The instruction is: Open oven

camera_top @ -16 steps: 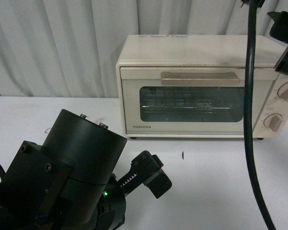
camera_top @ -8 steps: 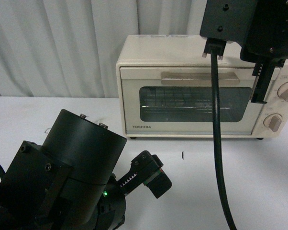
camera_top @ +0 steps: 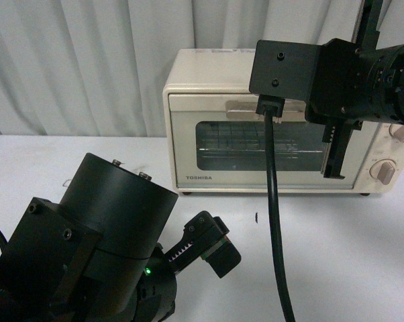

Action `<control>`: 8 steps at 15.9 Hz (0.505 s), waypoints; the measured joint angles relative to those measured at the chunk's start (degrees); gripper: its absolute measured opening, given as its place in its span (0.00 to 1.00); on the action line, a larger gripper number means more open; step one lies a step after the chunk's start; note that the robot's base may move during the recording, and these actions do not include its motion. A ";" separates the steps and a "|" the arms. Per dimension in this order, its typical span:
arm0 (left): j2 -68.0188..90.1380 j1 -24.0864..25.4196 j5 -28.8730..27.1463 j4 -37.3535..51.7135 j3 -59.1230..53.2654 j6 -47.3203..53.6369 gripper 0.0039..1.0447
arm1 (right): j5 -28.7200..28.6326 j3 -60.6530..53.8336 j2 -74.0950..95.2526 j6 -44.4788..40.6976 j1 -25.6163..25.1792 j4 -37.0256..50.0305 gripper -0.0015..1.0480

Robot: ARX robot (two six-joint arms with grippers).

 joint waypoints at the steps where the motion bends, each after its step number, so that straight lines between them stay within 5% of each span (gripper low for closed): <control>1: 0.00 0.00 0.00 -0.02 0.00 0.00 0.94 | 0.00 0.00 0.07 0.28 0.00 -0.09 0.02; 8: 0.00 0.00 0.00 0.00 0.00 0.00 0.94 | -0.72 0.87 2.34 2.69 -0.04 -0.35 0.02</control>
